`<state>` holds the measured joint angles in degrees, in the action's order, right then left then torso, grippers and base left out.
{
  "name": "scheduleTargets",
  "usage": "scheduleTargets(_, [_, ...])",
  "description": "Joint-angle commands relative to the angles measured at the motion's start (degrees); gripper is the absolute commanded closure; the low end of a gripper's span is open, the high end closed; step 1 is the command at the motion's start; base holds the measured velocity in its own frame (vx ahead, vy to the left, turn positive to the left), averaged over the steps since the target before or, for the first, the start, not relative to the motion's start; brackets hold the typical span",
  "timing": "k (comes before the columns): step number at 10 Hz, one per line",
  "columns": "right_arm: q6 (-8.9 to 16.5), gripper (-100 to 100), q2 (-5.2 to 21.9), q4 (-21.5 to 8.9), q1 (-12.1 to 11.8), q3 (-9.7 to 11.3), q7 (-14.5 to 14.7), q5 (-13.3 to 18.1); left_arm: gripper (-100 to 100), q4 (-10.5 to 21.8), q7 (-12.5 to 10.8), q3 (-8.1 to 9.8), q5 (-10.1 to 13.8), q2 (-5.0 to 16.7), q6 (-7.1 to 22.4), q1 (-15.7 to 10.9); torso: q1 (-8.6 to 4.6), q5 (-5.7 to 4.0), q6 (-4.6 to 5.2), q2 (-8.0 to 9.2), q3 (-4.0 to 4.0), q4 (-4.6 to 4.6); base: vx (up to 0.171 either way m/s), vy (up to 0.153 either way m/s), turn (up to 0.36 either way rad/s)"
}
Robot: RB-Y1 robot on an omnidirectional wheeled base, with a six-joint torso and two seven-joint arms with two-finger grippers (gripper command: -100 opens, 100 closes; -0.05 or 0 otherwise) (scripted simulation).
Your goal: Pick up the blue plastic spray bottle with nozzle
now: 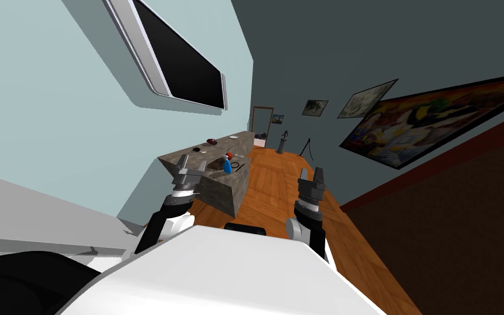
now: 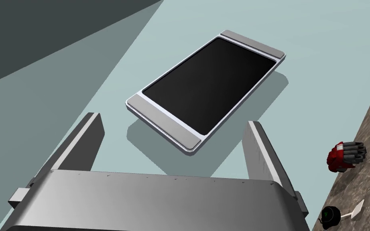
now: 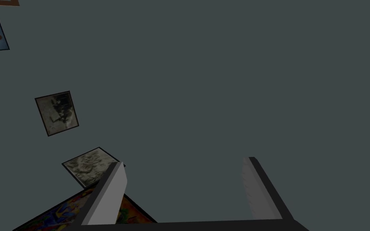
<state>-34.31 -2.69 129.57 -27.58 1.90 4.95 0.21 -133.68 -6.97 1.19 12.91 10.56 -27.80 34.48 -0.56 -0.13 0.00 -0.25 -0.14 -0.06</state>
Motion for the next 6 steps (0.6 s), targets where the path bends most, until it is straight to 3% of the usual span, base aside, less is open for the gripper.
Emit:
scheduleTargets(1, [0.0,0,0.0,0.0,0.0,0.0,0.0,0.0,-100,0.16,-0.07,0.12,1.58,0.02,0.52,0.09,0.0,0.0,0.0,0.0,0.0,0.0,0.071,-0.128,0.012])
scheduleTargets(6, [0.0,0,0.0,0.0,0.0,0.0,0.0,0.0,-100,0.33,-1.91,2.34,9.86,0.57,2.94,2.89,0.11,0.01,0.0,0.01,0.0,0.0,0.077,-0.134,0.01])
